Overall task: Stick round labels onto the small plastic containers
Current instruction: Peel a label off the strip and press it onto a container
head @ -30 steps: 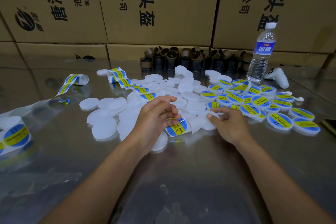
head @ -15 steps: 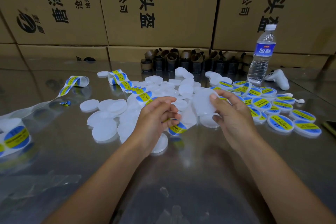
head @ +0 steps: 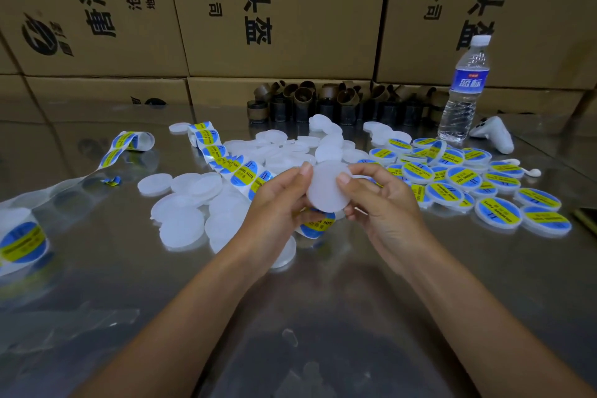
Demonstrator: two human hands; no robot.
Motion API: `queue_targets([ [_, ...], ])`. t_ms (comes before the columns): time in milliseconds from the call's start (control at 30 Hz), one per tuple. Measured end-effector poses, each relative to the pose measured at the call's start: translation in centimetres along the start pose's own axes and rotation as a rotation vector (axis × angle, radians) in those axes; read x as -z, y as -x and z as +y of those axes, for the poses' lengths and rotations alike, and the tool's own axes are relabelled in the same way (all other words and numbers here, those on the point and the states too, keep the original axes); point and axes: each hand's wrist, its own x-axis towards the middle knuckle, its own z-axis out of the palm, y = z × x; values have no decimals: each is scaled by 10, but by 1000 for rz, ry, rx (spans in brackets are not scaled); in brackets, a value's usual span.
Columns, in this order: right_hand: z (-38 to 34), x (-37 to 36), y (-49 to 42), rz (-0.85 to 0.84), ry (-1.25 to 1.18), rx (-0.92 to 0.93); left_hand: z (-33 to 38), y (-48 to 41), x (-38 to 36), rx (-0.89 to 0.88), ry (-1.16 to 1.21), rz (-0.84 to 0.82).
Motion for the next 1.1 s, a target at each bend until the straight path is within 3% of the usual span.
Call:
queue_targets([
  [300, 4, -2, 2, -15, 69, -17, -1, 2, 3, -25, -25, -33],
  [467, 3, -1, 1, -79, -22, -31, 1, 2, 6, -31, -24, 16],
  [500, 5, 0, 0, -26, 35, 10, 3, 1, 7, -28, 4, 44],
  [567, 12, 3, -1, 81, 387, 210, 5, -1, 10, -22, 71, 120],
  [667, 24, 5, 3, -12, 922, 471, 5, -3, 12, -20, 149, 169],
  [767, 30, 11, -2, -58, 1125, 519, 4, -2, 12, -24, 170, 144],
  [867, 28, 14, -5, -28, 1091, 493, 5, -1, 13, -33, 194, 123],
  [1100, 23, 13, -9, 1, 779, 184, 7, 0, 12, -30, 260, 92],
])
